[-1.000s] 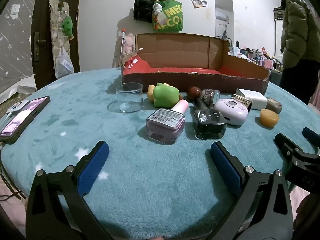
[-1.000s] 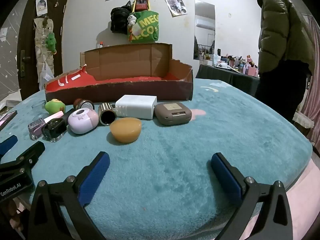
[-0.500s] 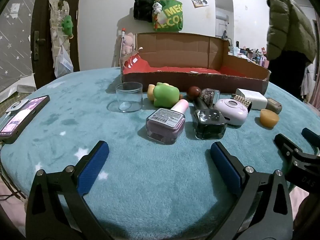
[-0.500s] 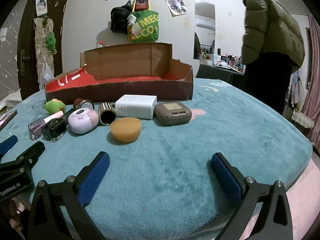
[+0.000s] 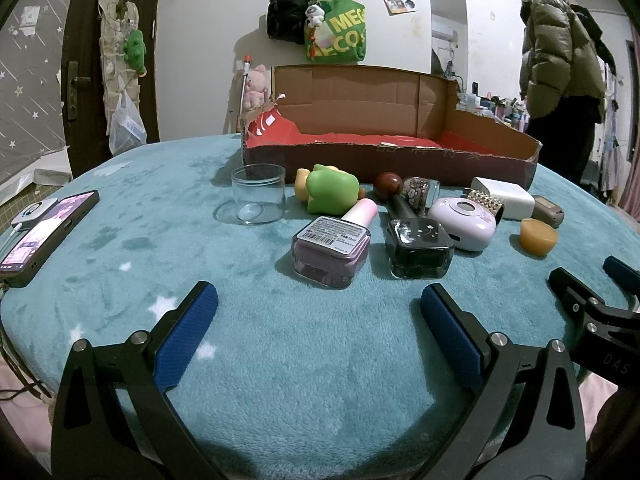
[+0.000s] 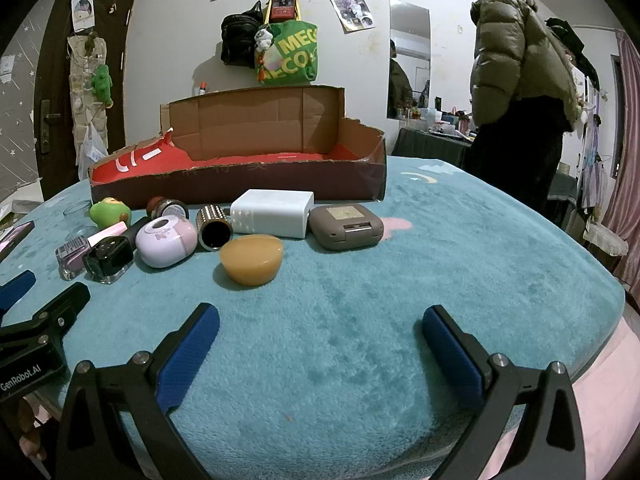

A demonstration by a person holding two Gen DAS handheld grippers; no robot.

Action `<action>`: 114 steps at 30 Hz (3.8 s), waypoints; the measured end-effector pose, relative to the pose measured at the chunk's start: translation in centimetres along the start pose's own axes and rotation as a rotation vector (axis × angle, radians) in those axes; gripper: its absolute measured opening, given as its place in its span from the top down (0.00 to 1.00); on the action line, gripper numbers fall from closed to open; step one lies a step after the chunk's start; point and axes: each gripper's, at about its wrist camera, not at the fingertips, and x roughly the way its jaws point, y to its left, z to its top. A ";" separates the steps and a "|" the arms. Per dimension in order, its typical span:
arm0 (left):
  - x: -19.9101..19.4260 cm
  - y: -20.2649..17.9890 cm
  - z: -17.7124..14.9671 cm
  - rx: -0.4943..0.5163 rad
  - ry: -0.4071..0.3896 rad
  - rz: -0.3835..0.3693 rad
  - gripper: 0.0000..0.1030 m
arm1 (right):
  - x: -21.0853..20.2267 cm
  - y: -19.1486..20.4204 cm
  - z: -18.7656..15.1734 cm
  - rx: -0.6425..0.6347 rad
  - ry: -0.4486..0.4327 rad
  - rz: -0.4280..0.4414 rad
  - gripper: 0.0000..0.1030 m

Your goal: Organize rigid objects

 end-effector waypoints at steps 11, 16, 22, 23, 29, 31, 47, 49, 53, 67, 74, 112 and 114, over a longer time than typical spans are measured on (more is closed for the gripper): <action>0.0 0.0 0.0 -0.001 0.001 -0.001 0.00 | 0.0 0.0 0.0 0.000 0.000 0.000 0.00; 0.0 0.0 0.0 -0.001 0.001 0.000 0.00 | 0.0 0.0 0.0 0.000 0.000 0.000 0.00; 0.0 0.0 0.0 -0.002 0.001 0.000 0.00 | 0.0 0.0 0.0 0.000 0.001 0.000 0.00; 0.0 0.0 0.0 -0.002 0.001 0.000 0.00 | 0.0 0.0 0.0 0.000 0.001 0.000 0.00; 0.0 0.0 0.0 -0.002 0.002 -0.001 0.00 | 0.0 0.0 0.0 0.000 0.001 0.000 0.00; 0.0 0.0 0.0 -0.002 0.002 -0.001 0.00 | 0.0 0.0 0.0 0.000 0.001 0.000 0.00; 0.0 0.0 0.0 -0.003 0.003 -0.002 0.00 | 0.0 0.0 0.0 0.000 0.001 0.000 0.00; 0.0 0.0 0.0 -0.003 0.003 -0.002 0.00 | 0.0 0.0 0.0 0.000 0.001 0.000 0.00; 0.0 0.0 0.0 -0.003 0.002 -0.002 0.00 | 0.0 0.0 0.0 0.000 0.000 0.000 0.00; 0.0 0.4 0.5 0.009 0.012 -0.037 0.00 | -0.1 -0.6 0.7 0.013 0.024 0.015 0.00; 0.0 0.5 1.8 0.049 0.033 -0.066 0.00 | 0.6 -0.1 1.5 0.024 0.049 0.029 0.00; 5.4 0.9 6.4 0.126 0.253 -0.246 0.63 | 3.0 2.2 5.4 -0.078 0.099 0.186 0.61; 5.3 0.9 6.5 0.119 0.250 -0.249 0.63 | 3.1 2.2 5.4 -0.076 0.101 0.191 0.61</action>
